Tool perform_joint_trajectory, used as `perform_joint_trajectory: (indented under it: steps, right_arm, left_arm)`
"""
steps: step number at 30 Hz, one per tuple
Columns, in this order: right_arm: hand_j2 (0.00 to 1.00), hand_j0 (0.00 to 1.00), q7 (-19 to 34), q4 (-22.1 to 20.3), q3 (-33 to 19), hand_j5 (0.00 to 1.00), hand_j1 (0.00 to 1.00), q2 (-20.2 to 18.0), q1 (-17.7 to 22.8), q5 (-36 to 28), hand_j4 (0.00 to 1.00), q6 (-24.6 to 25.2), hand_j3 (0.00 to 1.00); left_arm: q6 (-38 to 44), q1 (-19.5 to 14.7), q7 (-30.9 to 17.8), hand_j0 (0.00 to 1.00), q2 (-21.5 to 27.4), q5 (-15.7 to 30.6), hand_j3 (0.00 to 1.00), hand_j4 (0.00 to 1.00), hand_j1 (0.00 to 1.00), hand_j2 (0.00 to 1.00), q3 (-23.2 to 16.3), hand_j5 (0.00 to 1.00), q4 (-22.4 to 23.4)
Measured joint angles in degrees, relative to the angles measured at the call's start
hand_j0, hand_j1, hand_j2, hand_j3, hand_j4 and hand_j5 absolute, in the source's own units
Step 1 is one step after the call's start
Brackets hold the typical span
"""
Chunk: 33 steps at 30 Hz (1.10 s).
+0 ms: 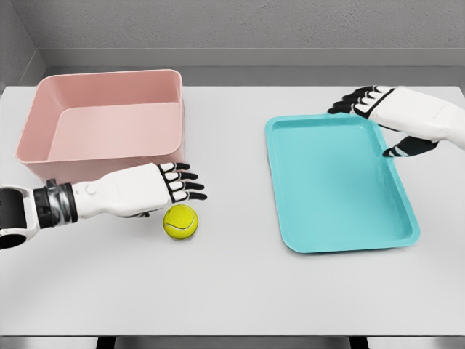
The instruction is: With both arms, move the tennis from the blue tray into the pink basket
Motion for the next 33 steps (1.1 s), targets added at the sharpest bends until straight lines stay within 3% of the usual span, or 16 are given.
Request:
perform_joint_trajectory:
  steps: [12,25,33]
  right_arm:
    - [1.00,1.00,0.0,2.8,-2.2,1.00,1.00,-0.4,0.4,0.1,1.00,0.0,1.00]
    - [1.00,1.00,0.0,3.2,-2.3,1.00,1.00,-0.4,0.4,0.1,1.00,0.0,1.00]
    - [1.00,1.00,0.0,3.3,-2.3,1.00,1.00,-0.5,0.4,0.1,1.00,0.0,1.00]
  left_arm:
    - [0.0,-0.8,-2.1,1.00,-1.2,-6.9,1.00,1.00,1.00,1.00,-2.1,1.00,0.0]
    - [0.0,-2.1,-2.2,1.00,-2.7,-7.7,1.00,1.00,1.00,1.00,-6.2,1.00,0.0]
    - [0.0,-4.0,-3.9,0.85,-2.9,-7.7,0.85,0.85,0.85,0.85,-8.6,0.85,0.0]
